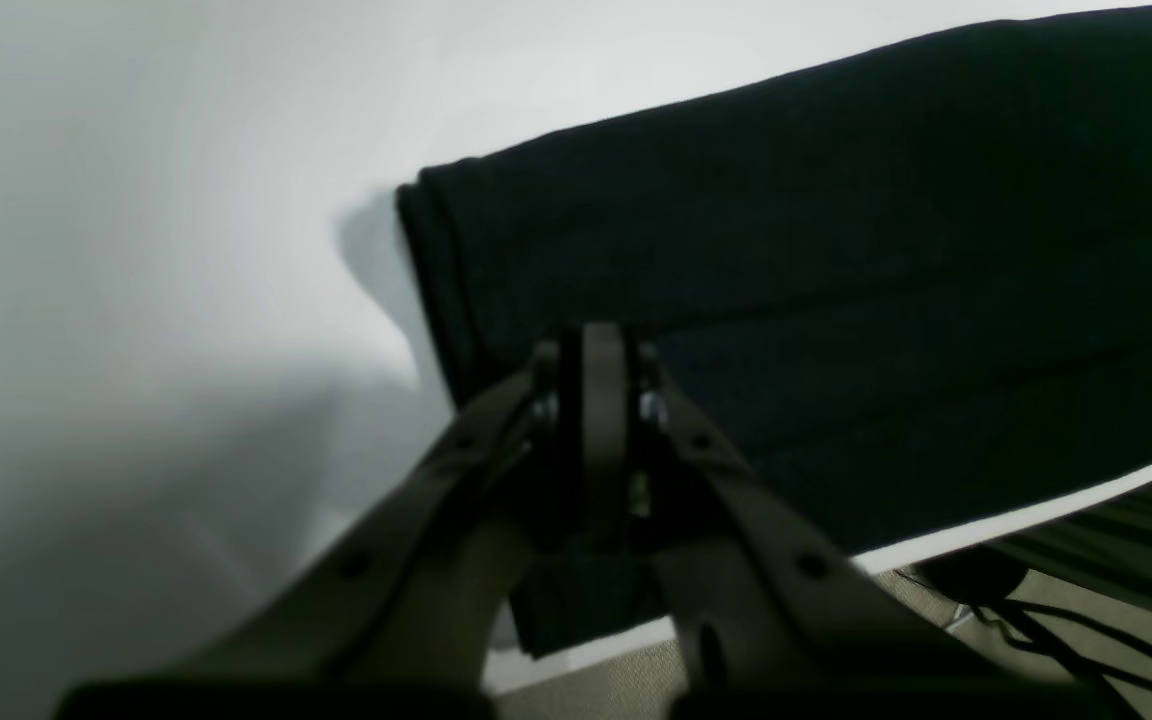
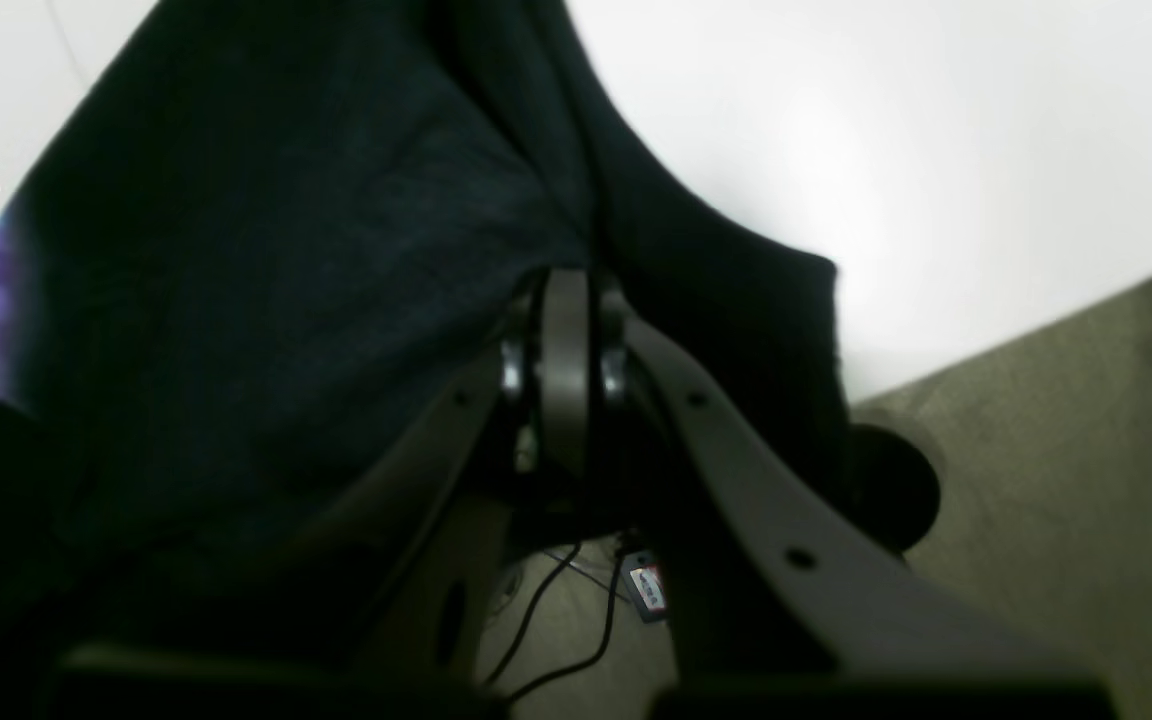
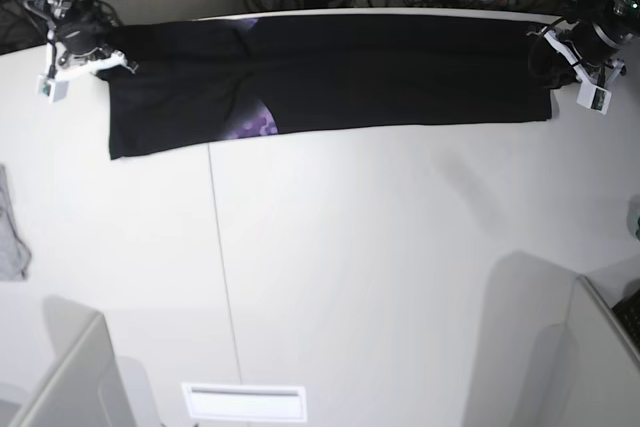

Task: Fold the T-shirt properly
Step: 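Lower the folded hem onto the collar edge and hold with both grippers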

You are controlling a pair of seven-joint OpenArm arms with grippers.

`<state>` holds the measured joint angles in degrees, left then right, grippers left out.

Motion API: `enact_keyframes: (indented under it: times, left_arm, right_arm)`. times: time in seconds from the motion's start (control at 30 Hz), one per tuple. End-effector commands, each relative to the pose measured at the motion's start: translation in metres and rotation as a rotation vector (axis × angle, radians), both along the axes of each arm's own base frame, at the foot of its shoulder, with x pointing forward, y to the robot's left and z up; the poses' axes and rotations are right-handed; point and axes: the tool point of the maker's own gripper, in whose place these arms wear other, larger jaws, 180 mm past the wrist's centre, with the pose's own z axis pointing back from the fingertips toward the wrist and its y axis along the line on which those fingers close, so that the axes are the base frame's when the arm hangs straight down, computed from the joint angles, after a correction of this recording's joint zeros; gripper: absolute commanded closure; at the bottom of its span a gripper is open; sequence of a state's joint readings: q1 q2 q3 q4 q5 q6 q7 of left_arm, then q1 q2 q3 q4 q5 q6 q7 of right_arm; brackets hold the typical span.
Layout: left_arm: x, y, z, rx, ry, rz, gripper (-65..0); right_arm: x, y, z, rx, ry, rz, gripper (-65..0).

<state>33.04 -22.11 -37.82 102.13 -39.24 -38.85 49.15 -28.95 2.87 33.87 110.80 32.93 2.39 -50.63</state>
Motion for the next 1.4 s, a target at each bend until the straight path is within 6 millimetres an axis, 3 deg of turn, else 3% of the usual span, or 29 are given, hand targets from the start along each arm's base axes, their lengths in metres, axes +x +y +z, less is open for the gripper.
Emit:
enact_keyframes:
  times: [0.0, 0.47, 0.5, 0.6, 0.67, 0.77, 0.9, 1.0, 1.07, 1.13, 1.23, 1.37]
  left_arm:
    - [0.006, 0.002, 0.008, 0.006, -0.028, -0.007, 0.0]
    - [0.006, 0.005, 0.009, 0.01, -0.032, 0.003, 0.0]
    - [0.006, 0.005, 0.009, 0.01, -0.034, 0.003, -4.8]
    - [0.006, 0.007, 0.011, 0.012, -0.04, 0.008, -29.3]
    - [0.005, 0.014, 0.014, 0.016, -0.055, 0.037, -41.1]
    - [0.003, 0.031, 0.027, 0.037, -0.097, 0.105, -50.7]
    - [0.005, 0.043, 0.045, 0.078, -0.146, 0.135, -49.4]
    - [0.006, 0.035, 0.049, 0.081, -0.158, 0.105, -42.0]
    - [0.005, 0.027, 0.046, 0.057, -0.167, 0.121, -26.0]
    - [0.008, 0.021, 0.043, 0.031, -0.181, 0.139, -0.8]
    - [0.014, 0.007, 0.031, -0.006, -0.174, 0.139, 0.0]
    - [0.013, -0.018, 0.005, 0.015, -0.1, 0.076, 0.0]
  right_arm:
    - [0.003, -0.006, 0.007, -0.025, -0.023, 0.006, 0.0]
    - [0.003, -0.007, 0.007, -0.027, -0.022, 0.0, 0.0]
    - [0.002, -0.008, 0.007, -0.028, -0.022, -0.001, -1.4]
    - [0.002, -0.009, 0.007, -0.031, -0.024, -0.004, -21.2]
    - [0.002, -0.009, 0.007, -0.031, -0.026, -0.006, -29.7]
    - [0.002, -0.014, 0.011, -0.041, -0.042, -0.022, -30.5]
    - [0.005, -0.027, 0.025, -0.082, -0.123, -0.08, -30.0]
    - [0.013, -0.02, 0.04, -0.12, -0.194, 0.01, -29.7]
    - [0.021, -0.011, 0.044, -0.124, -0.226, 0.091, -28.5]
    - [0.032, -0.003, 0.048, -0.125, -0.264, 0.156, -20.6]
    - [0.053, 0.012, 0.045, -0.102, -0.3, 0.248, 0.0]
    - [0.082, 0.01, 0.04, -0.079, -0.324, 0.268, 0.0]
